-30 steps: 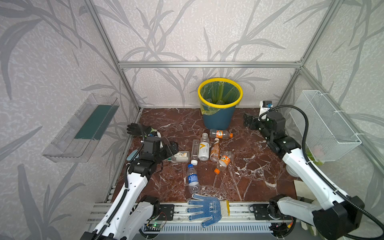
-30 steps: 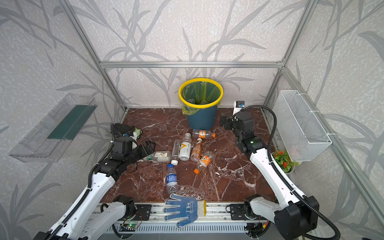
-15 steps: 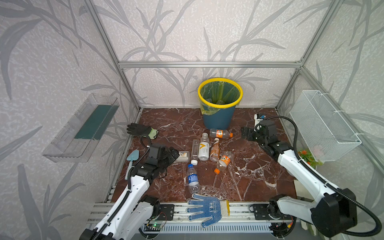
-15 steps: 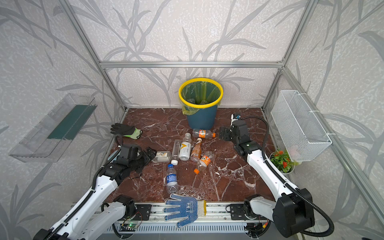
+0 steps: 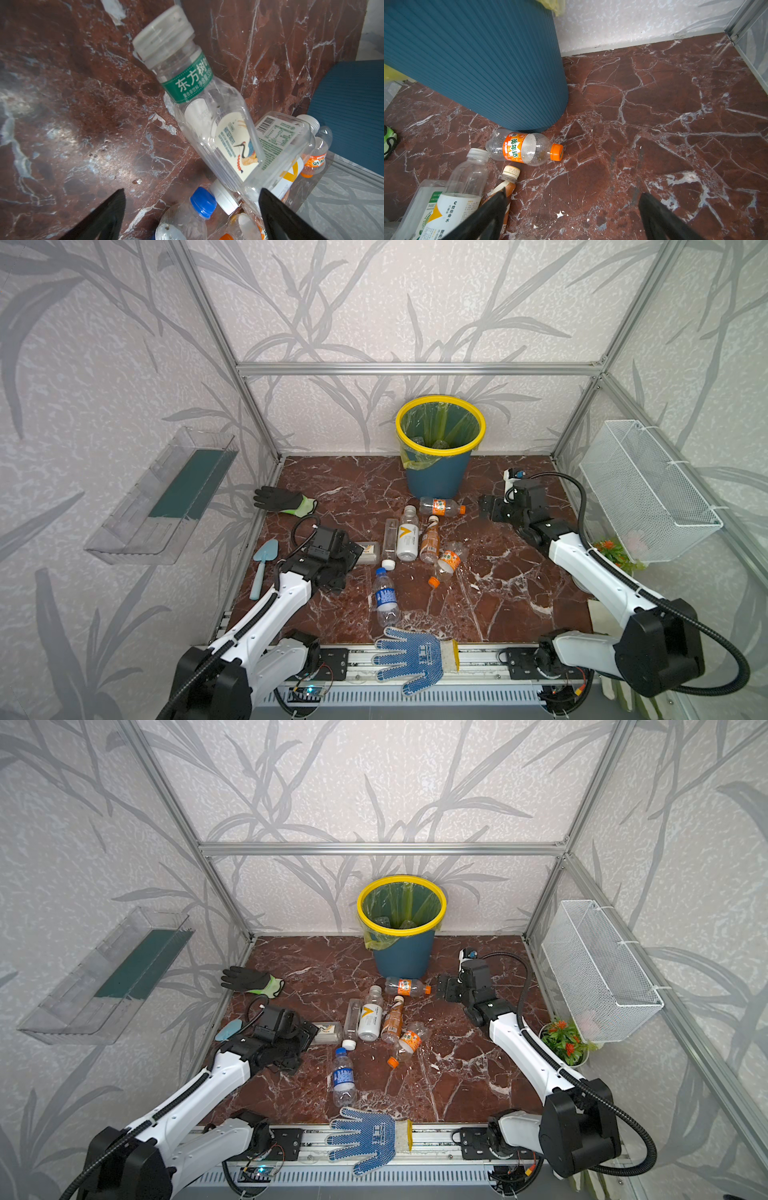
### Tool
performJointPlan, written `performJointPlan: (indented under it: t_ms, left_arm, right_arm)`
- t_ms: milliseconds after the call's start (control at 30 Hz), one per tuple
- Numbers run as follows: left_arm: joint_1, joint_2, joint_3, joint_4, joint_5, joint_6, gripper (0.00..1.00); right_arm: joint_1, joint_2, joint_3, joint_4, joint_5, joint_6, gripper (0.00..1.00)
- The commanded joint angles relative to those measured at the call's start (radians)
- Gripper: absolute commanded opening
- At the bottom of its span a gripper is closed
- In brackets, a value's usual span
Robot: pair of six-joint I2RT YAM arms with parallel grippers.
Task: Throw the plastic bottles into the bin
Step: 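Lower the left gripper onto the green-label bottle while the right arm withdraws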
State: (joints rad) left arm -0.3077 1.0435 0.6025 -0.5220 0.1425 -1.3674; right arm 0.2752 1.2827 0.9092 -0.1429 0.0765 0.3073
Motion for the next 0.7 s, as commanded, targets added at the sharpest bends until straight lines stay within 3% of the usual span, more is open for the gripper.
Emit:
performJointPlan:
  t_ms: [0, 133, 500, 667]
  left_arm:
    - [-0.002, 0.037, 0.054, 0.006, -0.013, -0.076, 0.99]
    - [0.001, 0.105, 0.109, 0.0, -0.042, -0.07, 0.99]
    - [0.034, 0.346, 0.241, 0.017, 0.082, -0.025, 0.99]
    - [0.057, 0.418, 0.279, 0.025, 0.078, 0.005, 0.99]
  right_arm:
    - [-0.008, 0.01, -0.01, 0.03, -0.018, 0.015, 1.0]
    - [-0.011, 0.021, -0.016, 0.036, -0.026, 0.025, 1.0]
    - [-0.017, 0.02, -0.039, 0.048, -0.047, 0.043, 1.0]
    - [-0.028, 0.014, -0.057, 0.055, -0.061, 0.051, 1.0]
